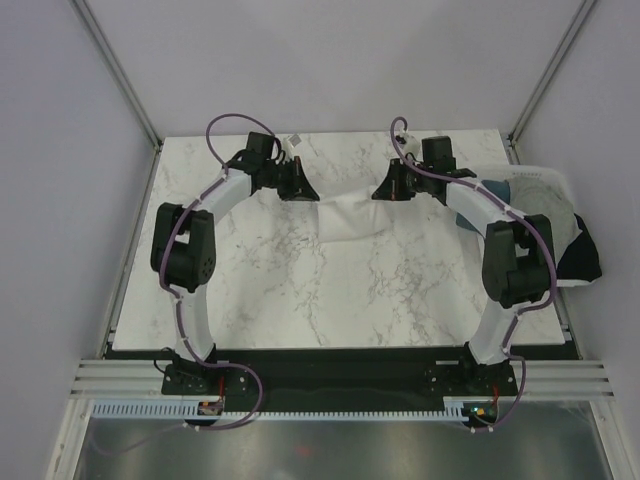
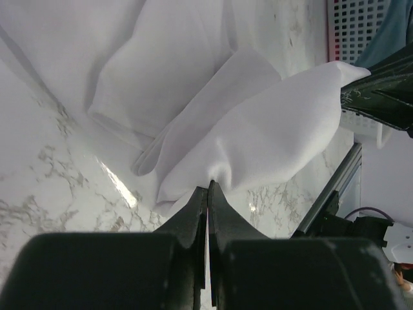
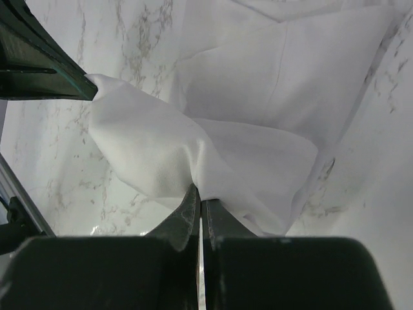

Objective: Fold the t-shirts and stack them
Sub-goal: Fold the tshirt, then neatly place the folded tshirt to the corner

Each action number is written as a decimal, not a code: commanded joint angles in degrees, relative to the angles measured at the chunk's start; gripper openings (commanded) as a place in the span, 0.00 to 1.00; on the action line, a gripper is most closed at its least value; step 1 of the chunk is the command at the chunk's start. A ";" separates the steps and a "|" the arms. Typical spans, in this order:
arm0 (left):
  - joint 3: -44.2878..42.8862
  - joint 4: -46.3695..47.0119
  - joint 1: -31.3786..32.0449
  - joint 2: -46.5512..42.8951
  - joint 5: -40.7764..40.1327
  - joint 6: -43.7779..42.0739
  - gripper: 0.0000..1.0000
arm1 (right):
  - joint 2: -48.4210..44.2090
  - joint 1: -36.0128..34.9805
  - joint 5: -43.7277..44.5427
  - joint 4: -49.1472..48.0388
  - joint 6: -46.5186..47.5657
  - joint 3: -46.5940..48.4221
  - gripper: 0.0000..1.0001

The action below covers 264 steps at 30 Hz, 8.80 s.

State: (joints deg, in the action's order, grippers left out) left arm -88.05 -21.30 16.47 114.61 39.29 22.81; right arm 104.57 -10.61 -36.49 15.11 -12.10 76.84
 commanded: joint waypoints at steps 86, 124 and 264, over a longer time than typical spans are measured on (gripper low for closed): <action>-9.06 -14.56 -5.39 2.46 -10.11 -9.62 0.11 | 24.19 -1.34 -7.38 -8.08 -8.82 26.61 0.35; 13.70 -3.13 -14.45 1.23 5.36 -0.66 0.69 | 25.85 -4.15 -25.04 -17.49 -15.15 15.89 0.50; -17.51 -10.16 -30.62 8.52 -17.86 -24.05 0.61 | -3.24 8.06 -14.66 -12.56 2.43 -3.89 0.57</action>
State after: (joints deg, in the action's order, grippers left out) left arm -106.65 -25.26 -12.56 121.51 6.31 -11.27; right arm 101.21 -3.03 -49.65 4.91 -9.85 73.67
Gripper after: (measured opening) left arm 0.615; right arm 0.568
